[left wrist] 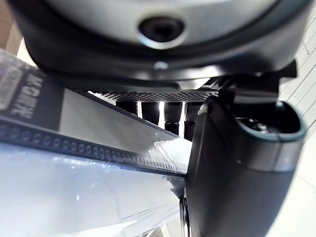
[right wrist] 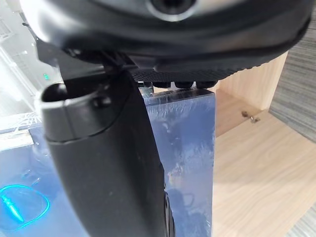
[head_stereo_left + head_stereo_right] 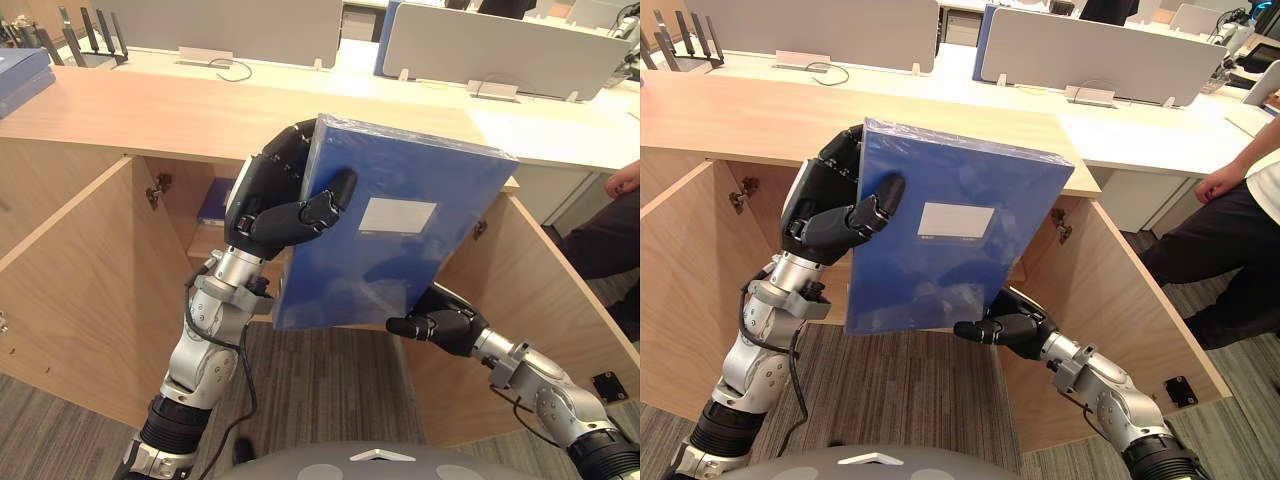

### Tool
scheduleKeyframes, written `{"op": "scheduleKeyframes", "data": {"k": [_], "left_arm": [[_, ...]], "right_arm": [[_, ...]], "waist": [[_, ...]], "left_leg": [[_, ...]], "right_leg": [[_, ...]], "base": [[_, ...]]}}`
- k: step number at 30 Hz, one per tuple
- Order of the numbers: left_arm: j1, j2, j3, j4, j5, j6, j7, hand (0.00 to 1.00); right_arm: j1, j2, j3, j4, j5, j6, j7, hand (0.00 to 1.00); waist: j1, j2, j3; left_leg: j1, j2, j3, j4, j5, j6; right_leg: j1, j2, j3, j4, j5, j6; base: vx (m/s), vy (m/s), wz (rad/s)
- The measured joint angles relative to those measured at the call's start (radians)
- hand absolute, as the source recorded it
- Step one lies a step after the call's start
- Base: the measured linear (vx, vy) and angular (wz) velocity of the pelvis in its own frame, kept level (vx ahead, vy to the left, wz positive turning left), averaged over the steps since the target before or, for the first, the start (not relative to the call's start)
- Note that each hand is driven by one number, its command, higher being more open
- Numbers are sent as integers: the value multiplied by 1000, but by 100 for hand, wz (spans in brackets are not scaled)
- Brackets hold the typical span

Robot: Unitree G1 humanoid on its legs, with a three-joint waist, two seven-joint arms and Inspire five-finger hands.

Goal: Walk over to the cabinet, pick up the folder, carry it to the office cabinet, place the folder inside the office cabinet, then close the office cabinet door

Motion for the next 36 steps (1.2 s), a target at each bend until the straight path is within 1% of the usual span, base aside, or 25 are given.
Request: {"op": "scheduleKeyframes", "data": {"k": [3,6,9,12,14,22,23,30,34,35,36], "left_arm": [[0,0,-6,1,-2,0,-4,0],[5,0,-29,8,-16,0,-17,0],[50,0,-70,18,-47,3,-35,0],[65,2,-75,33,-65,6,-38,0],[70,3,-77,54,-86,21,-38,0],[72,15,-81,76,-153,25,-38,0],[72,16,-81,76,-155,24,-38,0],[72,17,-83,78,-155,23,-32,0],[70,19,-77,92,-157,15,-19,0],[70,20,-76,92,-158,15,-16,100],[70,20,-76,92,-159,14,-14,100]], "right_arm": [[-9,-19,0,-4,-1,0,0,100],[-34,-64,0,-20,-6,1,0,100],[-89,-100,-1,-44,-4,0,9,100],[-91,-135,0,-47,-4,1,25,100],[-91,-151,0,-63,-4,1,25,100],[-123,-161,0,-65,-2,1,23,100],[-125,-161,0,-65,0,1,22,0],[-125,-144,0,-65,0,1,1,0],[-124,-140,0,-65,0,1,22,0],[-124,-137,-1,-65,0,1,22,0],[-124,-133,-2,-65,0,1,20,0]], "waist": [[0,-1,0],[-1,-1,0],[-2,-1,0],[4,-1,0],[7,-1,0],[5,-2,1],[6,-2,1],[3,0,3],[1,5,8],[1,6,8],[1,6,9]], "left_leg": [[-2,0,2,0,0,0],[-1,1,5,0,-2,-2],[2,2,14,0,-4,-6],[2,3,14,0,-4,-5],[1,3,13,0,-2,-4],[-6,3,13,0,0,-2],[-6,3,12,0,-1,-2],[-7,2,8,0,-1,-2],[-7,2,7,0,0,-3],[-7,2,5,0,0,-3],[-7,2,4,0,0,-3]], "right_leg": [[0,0,2,1,7,-1],[-1,1,6,1,7,-1],[-4,2,16,1,2,2],[-4,2,17,0,1,2],[-5,2,16,-1,2,2],[-11,3,16,-1,5,-3],[-10,3,14,-1,5,-3],[-9,2,10,1,5,-3],[-8,2,9,1,-1,1],[-7,2,7,1,-1,1],[-6,2,6,0,-1,1]], "base": [[0,0,0],[-12,3,-2],[-23,1,-9],[-6,0,-2],[0,0,0],[0,0,0],[0,0,0],[3,0,1],[0,0,0],[-3,-3,4],[1,-4,6]]}}
